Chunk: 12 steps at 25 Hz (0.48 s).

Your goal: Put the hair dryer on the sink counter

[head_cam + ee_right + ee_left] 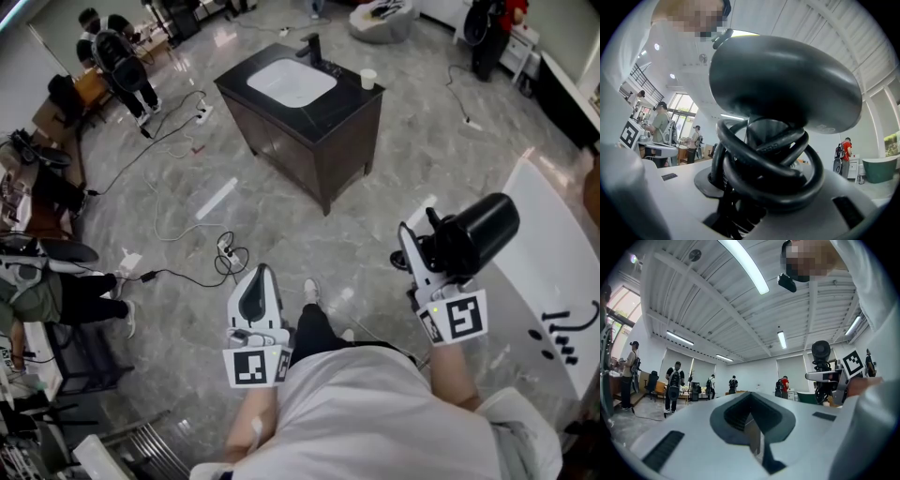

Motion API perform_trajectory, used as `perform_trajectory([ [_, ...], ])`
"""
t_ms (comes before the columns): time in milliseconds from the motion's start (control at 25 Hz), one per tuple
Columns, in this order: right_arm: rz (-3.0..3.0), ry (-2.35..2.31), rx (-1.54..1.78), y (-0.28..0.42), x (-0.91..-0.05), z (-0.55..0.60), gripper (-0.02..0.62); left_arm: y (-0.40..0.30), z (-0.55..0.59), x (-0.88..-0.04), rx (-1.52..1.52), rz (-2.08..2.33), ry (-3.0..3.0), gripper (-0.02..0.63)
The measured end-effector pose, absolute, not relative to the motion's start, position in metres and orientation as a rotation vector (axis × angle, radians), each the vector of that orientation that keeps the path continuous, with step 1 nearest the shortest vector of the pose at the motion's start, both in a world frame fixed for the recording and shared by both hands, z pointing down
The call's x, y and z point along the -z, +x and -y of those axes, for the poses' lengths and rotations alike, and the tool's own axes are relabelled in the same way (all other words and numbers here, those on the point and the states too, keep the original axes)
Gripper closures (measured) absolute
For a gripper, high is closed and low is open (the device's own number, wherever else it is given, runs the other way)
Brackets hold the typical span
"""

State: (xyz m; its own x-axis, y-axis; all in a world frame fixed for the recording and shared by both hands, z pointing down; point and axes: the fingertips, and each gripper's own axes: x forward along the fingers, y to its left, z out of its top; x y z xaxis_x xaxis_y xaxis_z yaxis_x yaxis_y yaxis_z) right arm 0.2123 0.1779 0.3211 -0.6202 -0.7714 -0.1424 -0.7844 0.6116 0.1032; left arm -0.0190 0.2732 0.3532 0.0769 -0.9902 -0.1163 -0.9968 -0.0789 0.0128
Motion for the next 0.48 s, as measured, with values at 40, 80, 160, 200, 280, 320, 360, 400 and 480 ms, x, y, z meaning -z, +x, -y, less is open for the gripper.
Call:
perform_trajectory([
  [40,-2.740,-1.336,-0.238,0.215,-0.321,-0.177,0.383,-0.017,-0.271,-0.352,-0.148,-2.073,-2.258,0.606],
  [80,-2.733,-1.343,-0.238,0.216,-0.321,-0.176,0.383,-0.015,-0.269,-0.352,-0.150,-2.064,-2.263,0.605],
  [160,-2.727,-1.352,-0.236,0.219,-0.321,-0.175,0.383,-0.013,-0.265,-0.353,-0.152,-2.053,-2.272,0.606],
  [200,-2.728,-1.355,-0.236,0.221,-0.322,-0.174,0.383,-0.011,-0.263,-0.353,-0.152,-2.050,-2.275,0.606],
  [280,-2.731,-1.360,-0.238,0.223,-0.322,-0.171,0.383,-0.008,-0.259,-0.352,-0.154,-2.043,-2.276,0.606],
  [320,-2.729,-1.361,-0.238,0.224,-0.322,-0.168,0.383,-0.008,-0.256,-0.351,-0.153,-2.040,-2.275,0.605],
  [360,-2.726,-1.361,-0.236,0.223,-0.322,-0.165,0.383,-0.008,-0.254,-0.351,-0.152,-2.038,-2.275,0.605],
  [400,-2.722,-1.361,-0.234,0.222,-0.322,-0.162,0.383,-0.008,-0.252,-0.351,-0.150,-2.039,-2.276,0.606],
  [480,-2.722,-1.354,-0.236,0.218,-0.322,-0.156,0.383,-0.011,-0.248,-0.354,-0.149,-2.046,-2.274,0.606],
])
